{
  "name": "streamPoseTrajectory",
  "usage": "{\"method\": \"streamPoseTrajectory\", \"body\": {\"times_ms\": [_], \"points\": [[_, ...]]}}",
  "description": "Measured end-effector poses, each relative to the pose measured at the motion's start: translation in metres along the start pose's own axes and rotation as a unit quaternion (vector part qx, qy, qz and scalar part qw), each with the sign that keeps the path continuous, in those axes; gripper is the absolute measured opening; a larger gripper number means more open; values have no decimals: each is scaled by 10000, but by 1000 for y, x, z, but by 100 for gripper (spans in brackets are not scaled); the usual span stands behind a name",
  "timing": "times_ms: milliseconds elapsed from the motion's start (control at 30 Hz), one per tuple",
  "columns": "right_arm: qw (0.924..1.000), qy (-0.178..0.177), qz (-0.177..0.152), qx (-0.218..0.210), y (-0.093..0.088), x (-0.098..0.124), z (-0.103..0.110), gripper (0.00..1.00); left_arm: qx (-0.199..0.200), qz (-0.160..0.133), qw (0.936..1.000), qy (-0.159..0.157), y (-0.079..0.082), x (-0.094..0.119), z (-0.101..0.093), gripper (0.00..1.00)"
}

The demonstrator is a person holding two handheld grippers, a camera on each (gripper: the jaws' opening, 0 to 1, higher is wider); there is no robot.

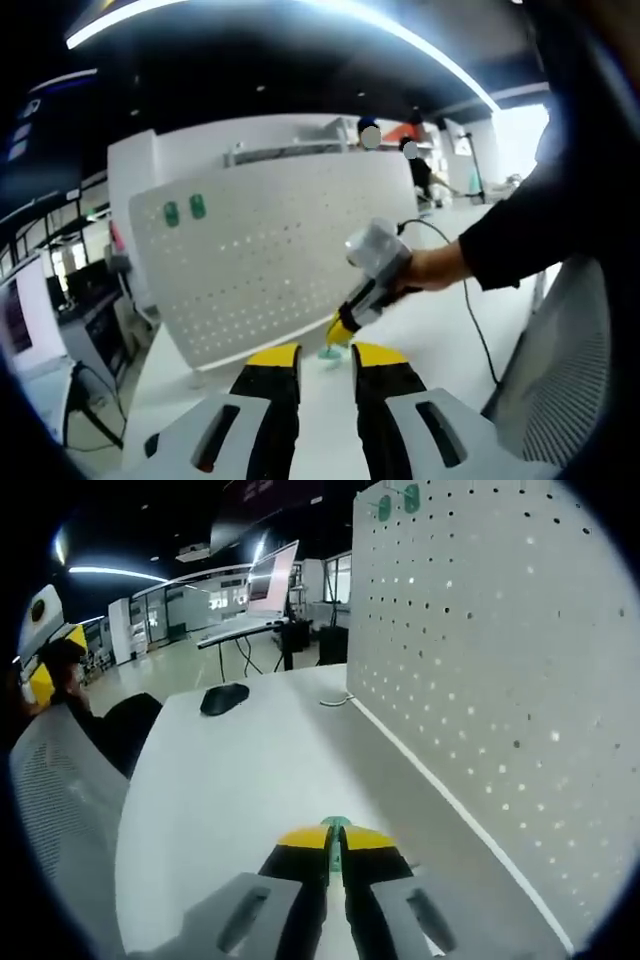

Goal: Insert the hook assembly into the mounting plate slot until the hook locks in place.

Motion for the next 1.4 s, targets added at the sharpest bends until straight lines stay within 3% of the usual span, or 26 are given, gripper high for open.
{"method": "streamPoseTrajectory", "body": {"times_ms": [367,500,633,767,1000,1400], "points": [[9977,-106,-658,88,43,38,33,1,175,12,9998,48,0,-1,5,21],[9952,-104,-974,65,58,55,45,1,376,-34,9992,91,1,-1,13,21],[9925,-108,-1211,137,71,72,57,1,859,-207,9960,164,5,-4,28,19],[9889,-135,-1449,297,84,88,68,1,753,-184,9968,183,10,-10,33,18],[9846,-128,-1700,378,95,100,81,1,1012,-214,9943,-244,22,-31,28,18],[9801,26,-1935,439,98,101,103,1,1521,-121,9869,-515,12,-47,29,18]]}}
Point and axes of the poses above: the point that each gripper's makers call its tool centre point, and the gripper's own axes: x roughly backward along the fingers, z roughly to its left, y roughly out of its top, the point moved 5 cm from there along x, roughly backward along the fingers, and after that the axes turned 10 degrees about z, right-handed, at the moved point
